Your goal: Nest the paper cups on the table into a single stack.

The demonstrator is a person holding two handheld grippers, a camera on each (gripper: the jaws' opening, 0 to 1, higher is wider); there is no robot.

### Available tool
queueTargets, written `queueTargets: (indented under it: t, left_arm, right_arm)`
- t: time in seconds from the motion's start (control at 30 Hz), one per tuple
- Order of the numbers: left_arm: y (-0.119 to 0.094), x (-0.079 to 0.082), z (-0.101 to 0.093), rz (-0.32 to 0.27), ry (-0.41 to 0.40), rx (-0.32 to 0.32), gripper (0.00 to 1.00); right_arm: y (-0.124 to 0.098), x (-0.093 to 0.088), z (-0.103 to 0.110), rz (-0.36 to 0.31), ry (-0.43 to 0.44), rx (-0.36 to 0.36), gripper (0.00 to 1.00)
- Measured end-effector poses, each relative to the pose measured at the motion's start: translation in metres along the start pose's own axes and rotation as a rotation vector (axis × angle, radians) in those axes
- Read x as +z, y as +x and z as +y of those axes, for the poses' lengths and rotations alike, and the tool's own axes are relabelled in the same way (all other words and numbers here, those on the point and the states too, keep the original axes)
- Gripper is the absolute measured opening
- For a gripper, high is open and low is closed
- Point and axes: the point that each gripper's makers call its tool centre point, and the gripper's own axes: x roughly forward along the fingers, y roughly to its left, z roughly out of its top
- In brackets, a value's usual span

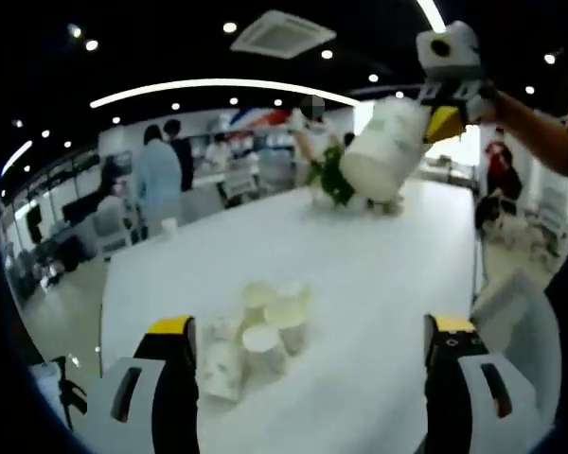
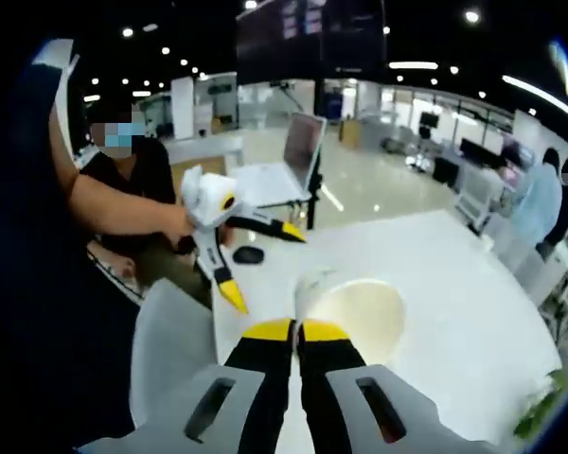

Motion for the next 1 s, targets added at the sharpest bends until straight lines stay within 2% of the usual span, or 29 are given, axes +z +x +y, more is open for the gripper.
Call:
queueTargets:
  t: [0.13,0.3,0.43,0.57,0.67,0.8,1.0]
  left_arm:
    - [-0.004,-0.001,0.001,-0.017,-0.020,0.004,0.98]
    - [-0.008,-0.004,-0.003,-0.019,-0.036,-0.011,0.98]
    - [-0.015,-0.015,0.000,0.002,-0.040,-0.007,0.98]
    - [-0.018,-0.019,0.000,-0.003,-0.065,-0.002,0.98]
    - [-0.018,-0.022,-0.002,0.008,-0.056,-0.008,0.98]
    - [-0.017,-0.024,-0.005,0.014,-0.055,-0.016,0.98]
    - [-0.014,-0.017,-0.009,0.000,-0.046,-0.024,0.98]
  right_arm:
    - [0.007,-0.012,0.011,0.136,-0.033,0.058,0.00]
    - [0.009,-0.022,0.013,0.298,-0.107,0.079,0.00]
    - [0.010,-0.024,0.009,0.417,-0.168,0.060,0.00]
    - [0.010,-0.028,0.009,0.503,-0.205,0.066,0.00]
    - [0.011,-0.039,0.009,0.602,-0.229,0.078,0.00]
    - [0.019,-0.044,0.007,0.629,-0.241,0.063,0.00]
    - [0.025,-0.047,0.005,0.634,-0.223,0.063,0.00]
